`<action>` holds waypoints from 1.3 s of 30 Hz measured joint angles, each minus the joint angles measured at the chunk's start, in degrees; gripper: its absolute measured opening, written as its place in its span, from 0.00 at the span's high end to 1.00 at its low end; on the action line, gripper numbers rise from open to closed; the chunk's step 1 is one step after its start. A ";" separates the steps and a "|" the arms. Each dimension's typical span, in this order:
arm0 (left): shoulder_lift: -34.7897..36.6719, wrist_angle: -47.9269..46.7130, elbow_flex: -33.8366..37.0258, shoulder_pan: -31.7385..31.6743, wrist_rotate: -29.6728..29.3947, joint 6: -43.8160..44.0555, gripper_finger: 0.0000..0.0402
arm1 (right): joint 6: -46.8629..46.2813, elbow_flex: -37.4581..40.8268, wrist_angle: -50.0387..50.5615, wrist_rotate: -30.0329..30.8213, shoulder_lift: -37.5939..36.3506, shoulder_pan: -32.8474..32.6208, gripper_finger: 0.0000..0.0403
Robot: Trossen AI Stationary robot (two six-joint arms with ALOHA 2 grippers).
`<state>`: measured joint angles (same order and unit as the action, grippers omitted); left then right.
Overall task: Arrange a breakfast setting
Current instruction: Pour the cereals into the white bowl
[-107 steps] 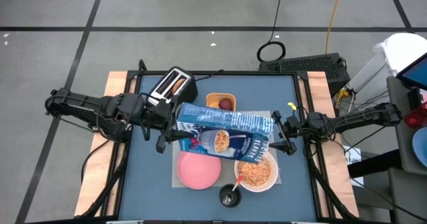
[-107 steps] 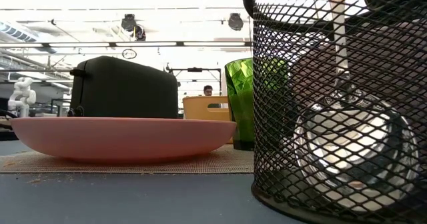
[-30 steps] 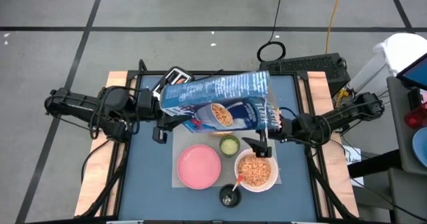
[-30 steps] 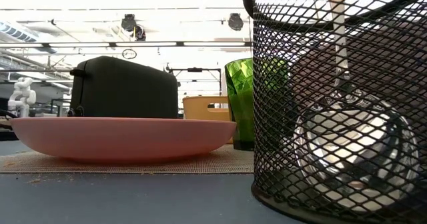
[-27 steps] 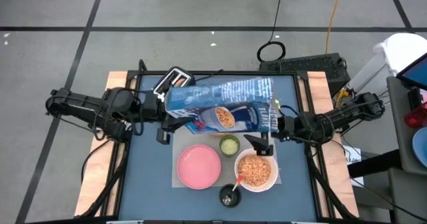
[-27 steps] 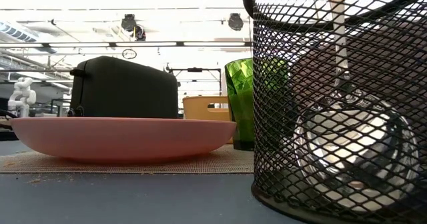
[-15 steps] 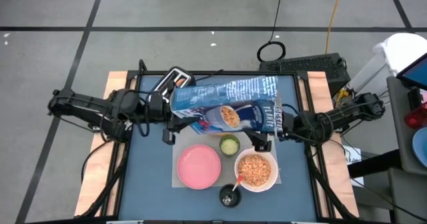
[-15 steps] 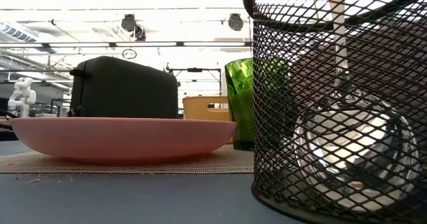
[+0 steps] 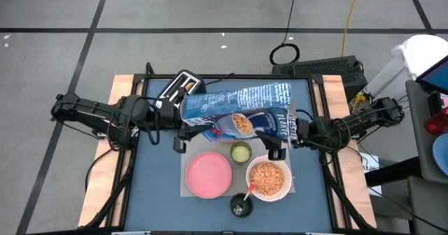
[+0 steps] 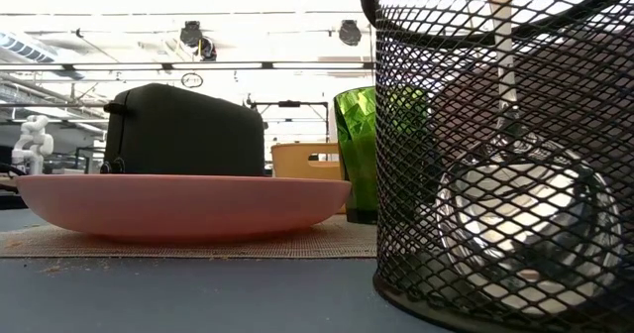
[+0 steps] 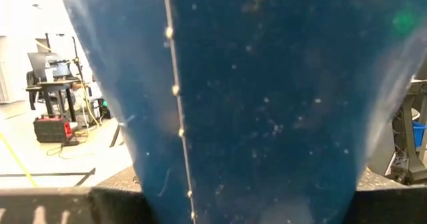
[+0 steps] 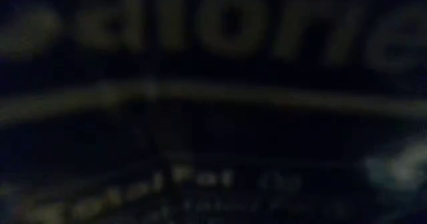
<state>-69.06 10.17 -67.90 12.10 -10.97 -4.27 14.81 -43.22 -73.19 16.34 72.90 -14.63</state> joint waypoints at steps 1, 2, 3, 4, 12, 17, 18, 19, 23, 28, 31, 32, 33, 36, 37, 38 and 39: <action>0.00 0.00 0.00 0.00 -0.04 0.02 0.45 | -0.24 0.00 0.00 0.06 0.00 0.00 0.39; -0.01 0.00 0.00 0.00 -0.05 0.02 0.45 | -0.39 0.00 -0.02 0.14 0.00 0.00 0.42; -0.02 0.00 0.00 0.00 -0.07 0.02 0.45 | -0.40 0.00 -0.04 0.18 0.00 0.00 0.44; -0.04 -0.02 0.00 0.00 -0.08 0.02 0.44 | -0.35 0.00 -0.04 0.18 0.00 0.00 0.46; -0.09 -0.02 0.02 0.00 -0.11 0.04 0.44 | -0.37 0.00 0.07 0.18 0.02 0.00 0.49; -0.09 -0.07 0.04 0.00 -0.13 -0.59 0.44 | -0.32 0.00 0.12 0.18 0.02 0.00 0.50; -0.09 -0.14 0.05 0.00 -0.13 -0.90 0.44 | -0.25 0.00 0.17 0.18 0.02 0.00 0.50; -0.09 -0.17 0.07 0.00 -0.13 -1.04 0.44 | -0.21 0.00 0.17 0.21 0.04 0.00 0.50; -0.07 -1.72 0.07 -0.02 -0.18 -1.12 0.43 | -0.27 0.00 0.62 1.57 0.04 -0.05 0.50; 0.57 -6.94 0.09 -0.07 -0.52 -1.24 0.31 | -0.61 0.00 3.57 3.21 -0.20 -0.11 0.50; 0.84 -9.03 0.09 -0.09 -1.45 -1.97 0.23 | -0.61 0.11 4.85 4.25 -0.44 -0.13 0.51; 0.87 -9.65 0.09 -0.30 -1.61 -2.17 0.21 | -0.64 0.11 5.32 4.42 -0.61 -0.13 0.51; 0.91 -10.28 0.09 -0.47 -1.61 -2.48 0.20 | -0.64 0.11 6.26 4.44 -1.05 -0.13 0.51; 1.91 -14.01 0.11 -0.89 -1.99 -2.76 0.19 | -0.66 0.09 8.88 5.11 -2.20 -0.13 0.51; 2.25 -15.67 0.15 -1.13 -2.33 -2.59 0.18 | -0.68 0.09 10.26 5.67 -2.77 -0.13 0.51; 2.52 -17.10 0.17 -1.47 -2.42 -2.44 0.18 | -0.63 0.09 11.77 6.23 -3.46 -0.13 0.51; 2.97 -18.70 0.17 -1.80 -2.40 -2.26 0.18 | -0.59 0.09 13.46 6.80 -4.39 -0.13 0.51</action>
<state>-66.08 -8.52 -67.72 10.30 -13.36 -6.52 14.22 -43.13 -59.73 23.13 68.51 -14.76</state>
